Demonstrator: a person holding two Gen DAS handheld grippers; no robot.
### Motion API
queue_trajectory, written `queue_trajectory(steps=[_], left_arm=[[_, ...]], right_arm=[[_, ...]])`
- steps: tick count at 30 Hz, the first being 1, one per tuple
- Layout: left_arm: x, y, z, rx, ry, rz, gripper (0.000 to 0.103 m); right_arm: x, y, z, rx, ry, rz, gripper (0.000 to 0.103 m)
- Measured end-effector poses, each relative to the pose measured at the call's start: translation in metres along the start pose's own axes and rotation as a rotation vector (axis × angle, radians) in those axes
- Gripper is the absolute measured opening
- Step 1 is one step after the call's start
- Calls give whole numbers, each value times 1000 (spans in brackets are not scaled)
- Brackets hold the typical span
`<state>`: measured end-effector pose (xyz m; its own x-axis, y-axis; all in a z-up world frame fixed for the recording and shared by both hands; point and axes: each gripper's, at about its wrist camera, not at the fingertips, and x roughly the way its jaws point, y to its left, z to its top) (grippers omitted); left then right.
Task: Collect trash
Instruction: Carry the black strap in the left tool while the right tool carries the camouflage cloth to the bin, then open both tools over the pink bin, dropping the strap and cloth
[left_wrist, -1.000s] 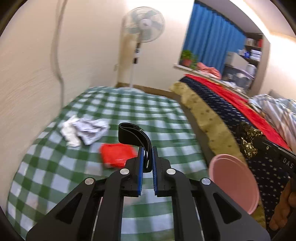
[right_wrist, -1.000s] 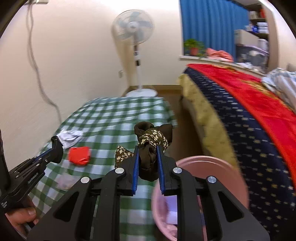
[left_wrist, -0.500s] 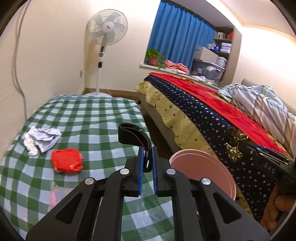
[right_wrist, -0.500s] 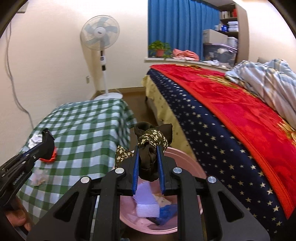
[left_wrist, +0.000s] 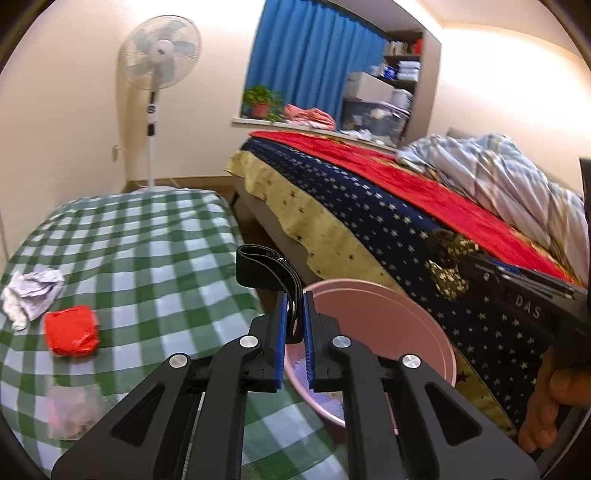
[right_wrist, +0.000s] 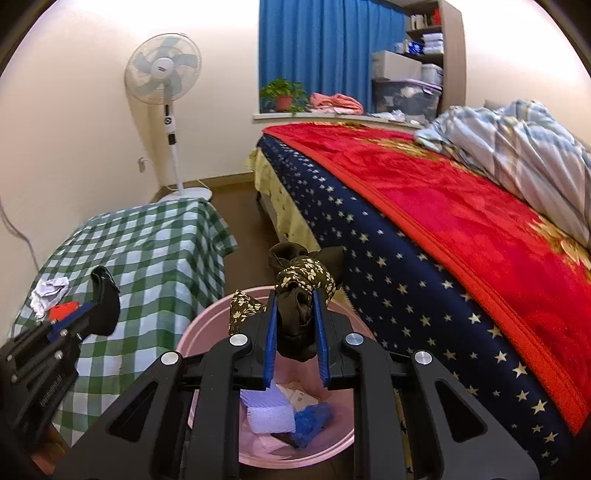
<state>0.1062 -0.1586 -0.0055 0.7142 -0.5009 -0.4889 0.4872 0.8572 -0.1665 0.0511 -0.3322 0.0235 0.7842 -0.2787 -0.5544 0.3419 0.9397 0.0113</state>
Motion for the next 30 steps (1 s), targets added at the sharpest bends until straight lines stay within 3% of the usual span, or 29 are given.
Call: queue_trajectory(steps=[11,17,19,20,21,22,30], left_arm=[[23,-24,-6,55,42,-98,8],[27,-28,-5,57,40,-114,9],[28,-29,-4,61,35,-129,12],[28,-29,-4,64,36,-124,22],[30,-29,-5,65,46,-121,38],[31,-28,-6,58,52,-129,41],[23,-13,-2,4,27,-104,41]], right_arm=[[12,-12,-6,36,35,-22,18],[16,-15,-7,35,45,-26,19],[18,-15,-7,36,53,-31,26],[19,-15,-7,36,58,-34,30],[20,-15,-7,35,59,-44,44],[19,-15,-8,38,53,-56,53],[16,-13,-7,43,38,-49,54]])
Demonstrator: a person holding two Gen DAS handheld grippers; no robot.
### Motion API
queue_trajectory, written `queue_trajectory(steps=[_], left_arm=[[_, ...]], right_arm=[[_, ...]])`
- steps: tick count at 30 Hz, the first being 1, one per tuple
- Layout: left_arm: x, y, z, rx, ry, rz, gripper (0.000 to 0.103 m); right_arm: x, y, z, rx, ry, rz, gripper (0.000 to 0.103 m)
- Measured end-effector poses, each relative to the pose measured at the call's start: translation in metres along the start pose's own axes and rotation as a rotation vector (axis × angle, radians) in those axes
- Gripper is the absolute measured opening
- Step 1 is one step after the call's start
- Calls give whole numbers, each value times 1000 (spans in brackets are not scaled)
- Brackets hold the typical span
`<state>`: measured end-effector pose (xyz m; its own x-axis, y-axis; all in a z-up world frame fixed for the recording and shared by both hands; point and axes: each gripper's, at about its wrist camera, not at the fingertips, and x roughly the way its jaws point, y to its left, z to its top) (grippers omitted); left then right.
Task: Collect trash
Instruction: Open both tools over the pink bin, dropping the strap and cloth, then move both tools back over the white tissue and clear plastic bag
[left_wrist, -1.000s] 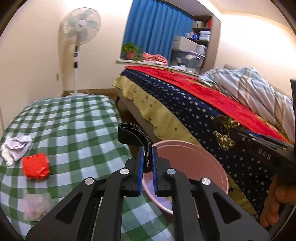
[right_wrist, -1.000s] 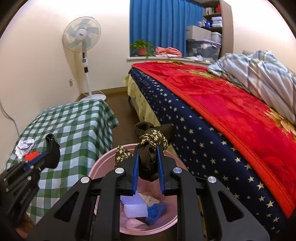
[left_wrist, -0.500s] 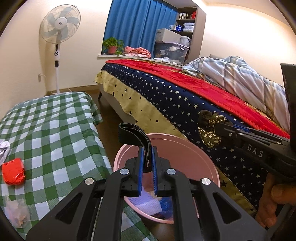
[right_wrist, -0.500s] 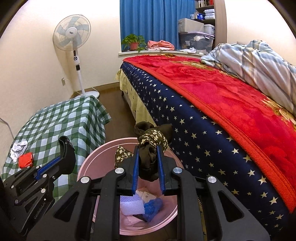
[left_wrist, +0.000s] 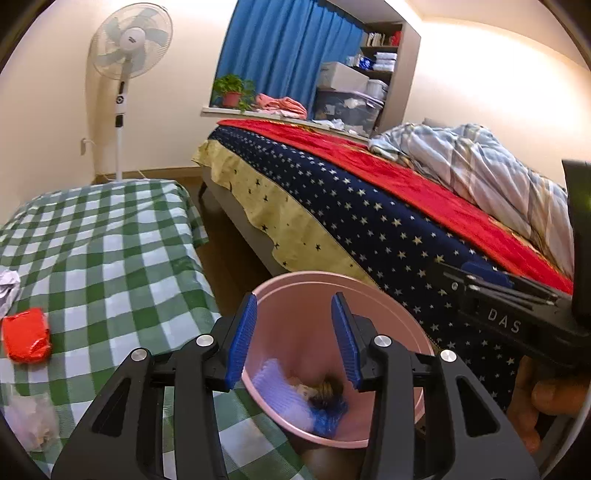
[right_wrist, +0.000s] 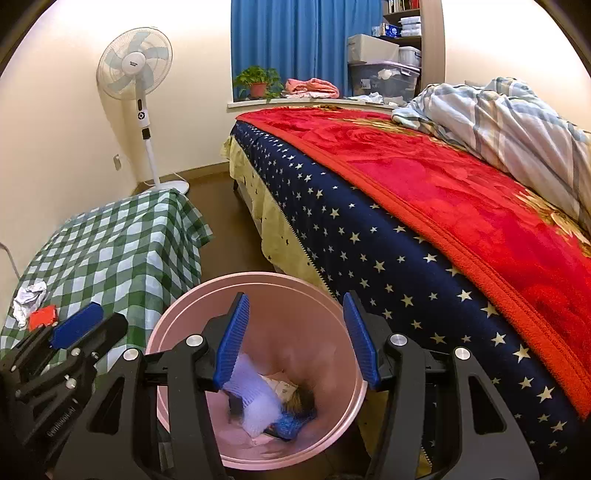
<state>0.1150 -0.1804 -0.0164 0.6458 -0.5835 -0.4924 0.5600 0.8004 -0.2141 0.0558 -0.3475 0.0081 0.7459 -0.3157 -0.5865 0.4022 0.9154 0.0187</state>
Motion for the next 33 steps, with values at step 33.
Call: queue_trajectory(steps=[33], left_arm=[[-106,133,-9,-263,-147,434,25]], right_arm=[[-3,134,-16,-47,-31,383,41]])
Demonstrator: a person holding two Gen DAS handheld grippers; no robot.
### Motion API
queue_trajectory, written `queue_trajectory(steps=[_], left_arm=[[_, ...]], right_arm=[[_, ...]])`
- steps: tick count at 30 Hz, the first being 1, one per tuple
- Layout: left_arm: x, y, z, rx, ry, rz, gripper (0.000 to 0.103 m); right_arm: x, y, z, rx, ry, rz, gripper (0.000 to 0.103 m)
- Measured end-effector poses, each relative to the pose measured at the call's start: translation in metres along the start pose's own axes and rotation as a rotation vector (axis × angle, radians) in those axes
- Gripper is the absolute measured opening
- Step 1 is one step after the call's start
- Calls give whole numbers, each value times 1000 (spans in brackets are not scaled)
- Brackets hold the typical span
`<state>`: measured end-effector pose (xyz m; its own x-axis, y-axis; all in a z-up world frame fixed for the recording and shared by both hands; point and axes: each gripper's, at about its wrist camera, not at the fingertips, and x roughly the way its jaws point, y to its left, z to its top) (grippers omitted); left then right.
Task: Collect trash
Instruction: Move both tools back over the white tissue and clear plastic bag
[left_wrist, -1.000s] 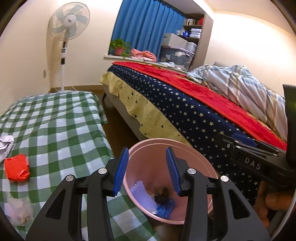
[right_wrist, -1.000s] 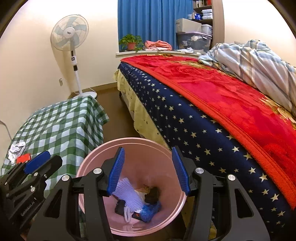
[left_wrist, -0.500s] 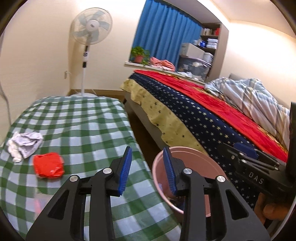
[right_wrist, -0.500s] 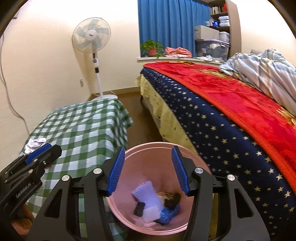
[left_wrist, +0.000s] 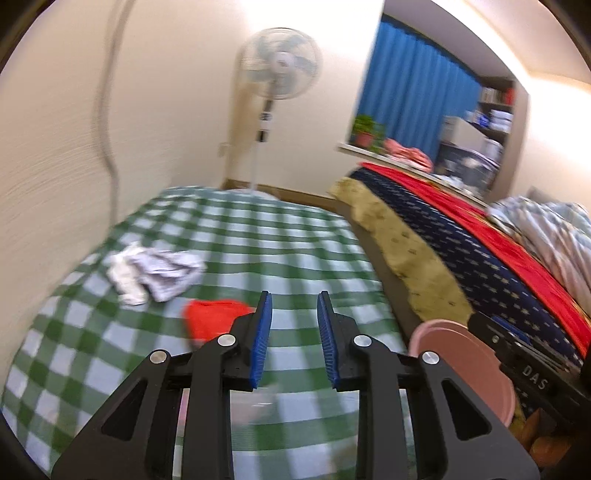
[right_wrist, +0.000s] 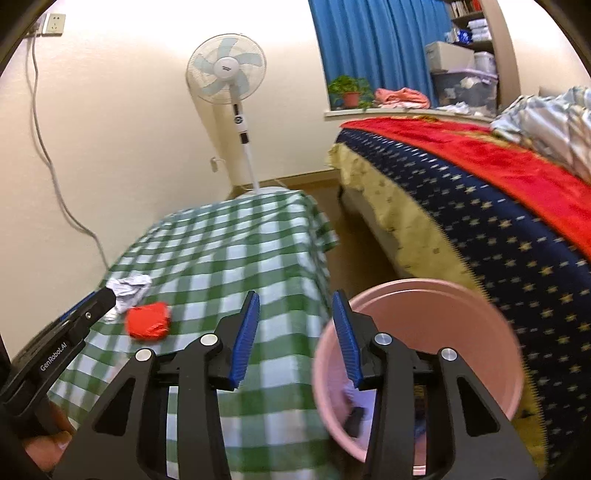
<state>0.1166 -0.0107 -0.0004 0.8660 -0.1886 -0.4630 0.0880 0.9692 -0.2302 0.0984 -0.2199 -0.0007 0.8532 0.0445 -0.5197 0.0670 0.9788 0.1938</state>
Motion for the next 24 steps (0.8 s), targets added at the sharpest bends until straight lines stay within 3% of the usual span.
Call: queue_trajectory(steps=[6,12,19,24], left_arm=[[1,46,1,-73,-21,136,25],[11,88,-3,-136,1,238,25],[15,117,-3,-189,8,317,25],[18,125,-2,-205,7,334,25]], right_arm=[[33,41,-8,-14,48,139,41],[62,86,-25,-84,159,292,44],[87,106,-55,-80,307,394,45],[90,114,-62,-106,339,429,41]])
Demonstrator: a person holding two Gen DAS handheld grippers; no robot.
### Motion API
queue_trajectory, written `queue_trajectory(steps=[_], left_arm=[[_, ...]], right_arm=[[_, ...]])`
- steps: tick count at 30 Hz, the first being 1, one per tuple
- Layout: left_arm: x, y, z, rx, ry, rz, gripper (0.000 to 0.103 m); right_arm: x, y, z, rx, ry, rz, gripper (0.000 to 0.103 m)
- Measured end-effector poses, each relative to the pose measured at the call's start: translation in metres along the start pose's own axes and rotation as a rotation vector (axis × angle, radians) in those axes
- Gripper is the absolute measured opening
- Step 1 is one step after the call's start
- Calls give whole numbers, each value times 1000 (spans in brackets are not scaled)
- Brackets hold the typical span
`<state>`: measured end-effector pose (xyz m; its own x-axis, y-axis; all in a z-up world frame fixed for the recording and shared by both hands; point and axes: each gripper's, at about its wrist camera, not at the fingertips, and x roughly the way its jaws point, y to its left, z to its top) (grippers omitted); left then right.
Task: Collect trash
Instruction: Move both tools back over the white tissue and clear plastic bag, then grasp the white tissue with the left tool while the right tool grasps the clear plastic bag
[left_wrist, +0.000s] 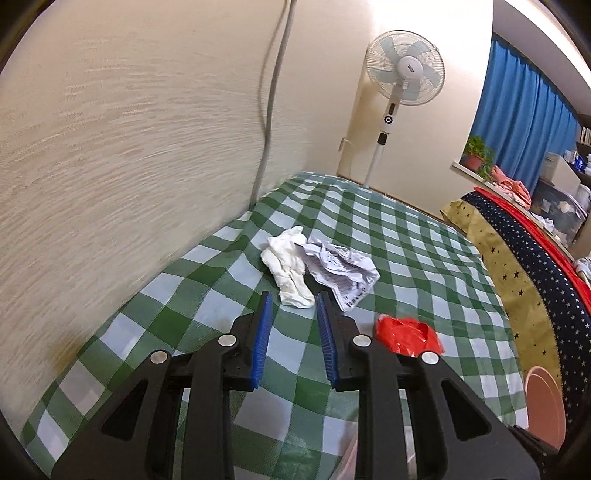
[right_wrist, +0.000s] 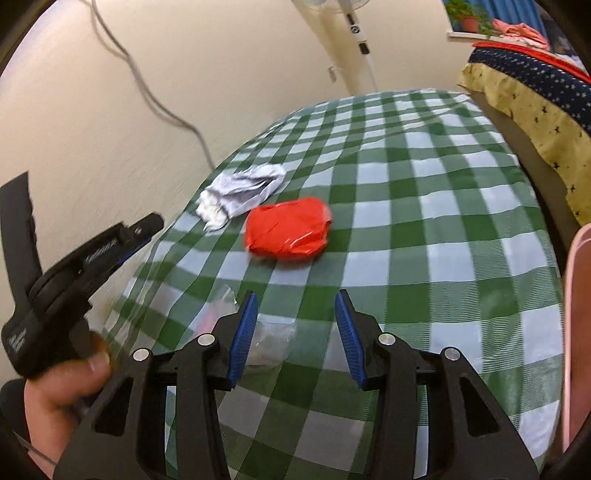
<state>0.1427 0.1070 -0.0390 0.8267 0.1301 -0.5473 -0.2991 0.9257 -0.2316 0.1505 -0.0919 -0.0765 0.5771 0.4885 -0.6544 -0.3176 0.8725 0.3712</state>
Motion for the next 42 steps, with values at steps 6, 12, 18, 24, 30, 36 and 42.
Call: queue_trajectory(steps=[6,12,18,24,30,36,42], left_arm=[[13,5,3,-31,18,14,25],[29,6,7,-40,54,-2,25],[48,12,15,-46,90,-3,25],[68,16,20,-38,129,-8,25],[85,14,24,-34,173,-41,25],[97,18,25,-54,213,-50,25],[97,19,25,-45,207,-77,8]], right_arm=[[5,2,-1,-15,31,38,0],[-9,-8,12,13,-45,14,0],[-11,5,16,-98,-25,93,53],[2,14,6,-164,49,147,55],[14,25,-3,-222,111,179,21],[8,22,0,-201,78,181,7],[-7,5,14,-114,-15,121,5]])
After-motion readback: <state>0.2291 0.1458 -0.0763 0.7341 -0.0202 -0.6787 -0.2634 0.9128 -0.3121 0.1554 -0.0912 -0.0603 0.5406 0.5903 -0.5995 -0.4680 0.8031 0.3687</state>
